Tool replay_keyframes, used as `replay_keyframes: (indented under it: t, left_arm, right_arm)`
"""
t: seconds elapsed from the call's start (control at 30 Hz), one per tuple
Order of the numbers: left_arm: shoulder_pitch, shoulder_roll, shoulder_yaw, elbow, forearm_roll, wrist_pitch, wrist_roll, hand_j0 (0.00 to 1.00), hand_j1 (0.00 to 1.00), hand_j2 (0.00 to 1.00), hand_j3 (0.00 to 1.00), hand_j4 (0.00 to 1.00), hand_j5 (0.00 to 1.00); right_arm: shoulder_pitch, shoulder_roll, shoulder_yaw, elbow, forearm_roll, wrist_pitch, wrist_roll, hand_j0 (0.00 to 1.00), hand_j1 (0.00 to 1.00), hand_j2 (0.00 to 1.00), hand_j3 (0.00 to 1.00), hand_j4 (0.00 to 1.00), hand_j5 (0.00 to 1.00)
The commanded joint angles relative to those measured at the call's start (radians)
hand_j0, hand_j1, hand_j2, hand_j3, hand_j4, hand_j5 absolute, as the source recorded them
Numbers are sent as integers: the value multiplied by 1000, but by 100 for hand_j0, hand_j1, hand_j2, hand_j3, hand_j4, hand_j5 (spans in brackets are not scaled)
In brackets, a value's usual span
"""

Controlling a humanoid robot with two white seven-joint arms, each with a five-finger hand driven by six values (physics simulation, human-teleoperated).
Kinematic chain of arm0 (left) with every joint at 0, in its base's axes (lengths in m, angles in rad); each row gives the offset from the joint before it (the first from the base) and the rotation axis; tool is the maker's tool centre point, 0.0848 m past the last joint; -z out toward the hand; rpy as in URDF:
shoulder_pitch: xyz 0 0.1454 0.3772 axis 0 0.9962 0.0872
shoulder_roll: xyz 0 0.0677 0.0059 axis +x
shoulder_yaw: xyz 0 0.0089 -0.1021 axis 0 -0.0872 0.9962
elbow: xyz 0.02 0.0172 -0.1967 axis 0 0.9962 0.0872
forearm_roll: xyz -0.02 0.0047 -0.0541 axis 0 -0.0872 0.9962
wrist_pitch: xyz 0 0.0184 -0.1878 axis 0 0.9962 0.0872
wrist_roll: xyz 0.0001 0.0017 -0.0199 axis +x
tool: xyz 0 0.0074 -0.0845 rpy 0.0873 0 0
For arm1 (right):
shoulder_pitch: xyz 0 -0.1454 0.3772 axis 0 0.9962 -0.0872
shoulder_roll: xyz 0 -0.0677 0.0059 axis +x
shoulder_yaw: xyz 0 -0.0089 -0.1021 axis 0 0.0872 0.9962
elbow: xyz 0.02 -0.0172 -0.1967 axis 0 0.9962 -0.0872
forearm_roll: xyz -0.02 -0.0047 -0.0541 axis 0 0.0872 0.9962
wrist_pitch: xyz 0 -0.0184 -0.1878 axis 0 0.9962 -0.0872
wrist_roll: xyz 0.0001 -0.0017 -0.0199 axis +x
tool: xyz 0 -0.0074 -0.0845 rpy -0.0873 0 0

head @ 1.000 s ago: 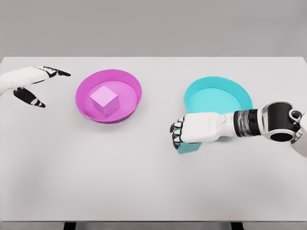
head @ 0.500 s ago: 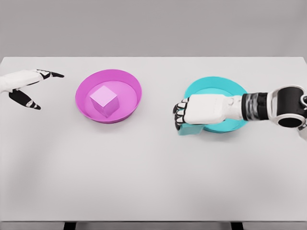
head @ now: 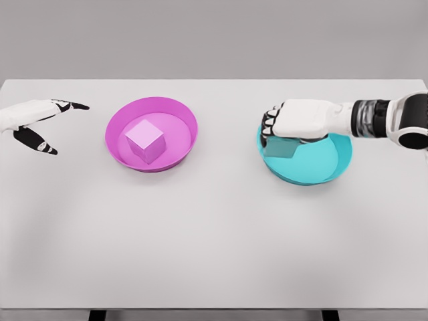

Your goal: Place the blocks in the corresponding plates according to their colors

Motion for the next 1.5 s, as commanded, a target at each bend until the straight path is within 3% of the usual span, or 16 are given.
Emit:
replay_keyframes:
  t: [0.0, 0.33, 0.4, 0.43, 0.47, 0.7, 0.8, 0.97, 1.17, 1.47]
  left_arm:
    - [0, -1, 3, 2, 7, 2, 0, 100, 100, 100, 100, 100, 100]
    - [0, -12, 7, 2, 5, 2, 0, 100, 100, 100, 100, 100, 100]
    - [0, -12, 9, 3, 5, 2, 0, 100, 100, 100, 100, 100, 100]
    - [0, -12, 9, 3, 5, 2, 0, 100, 100, 100, 100, 100, 100]
    - [0, -12, 9, 3, 5, 2, 0, 100, 100, 100, 100, 100, 100]
    - [0, -12, 7, 3, 5, 2, 0, 100, 100, 100, 100, 100, 100]
    - [0, -13, 9, 3, 5, 2, 0, 100, 100, 100, 100, 100, 100]
    - [0, -13, 7, 3, 5, 2, 0, 100, 100, 100, 100, 100, 100]
    - [0, -13, 9, 5, 7, 2, 0, 100, 100, 100, 100, 100, 100]
    - [2, -15, 9, 5, 7, 2, 0, 100, 100, 100, 100, 100, 100]
  right_arm:
    - [0, 7, -2, 48, -4, 2, 0, 59, 59, 59, 59, 59, 59]
    - [-3, -7, -36, 172, 9, 2, 3, 60, 60, 60, 60, 60, 60]
    - [-3, -7, -38, 170, 10, 2, 3, 69, 69, 69, 69, 69, 69]
    - [-3, -7, -38, 170, 9, 2, 3, 79, 79, 79, 79, 79, 79]
    - [-3, -7, -36, 170, 9, 2, 3, 100, 100, 100, 100, 100, 100]
    - [-5, -9, -38, 170, 4, 2, 2, 100, 100, 100, 100, 100, 100]
    - [-5, -51, -73, 166, -7, 2, -12, 100, 100, 100, 100, 100, 100]
    - [0, -168, -114, 170, -208, 2, -135, 100, 100, 100, 100, 100, 100]
    - [86, -208, -110, 161, -208, 2, -164, 100, 100, 100, 100, 100, 100]
    - [91, -220, -111, 158, -208, 2, -164, 100, 100, 100, 100, 100, 100]
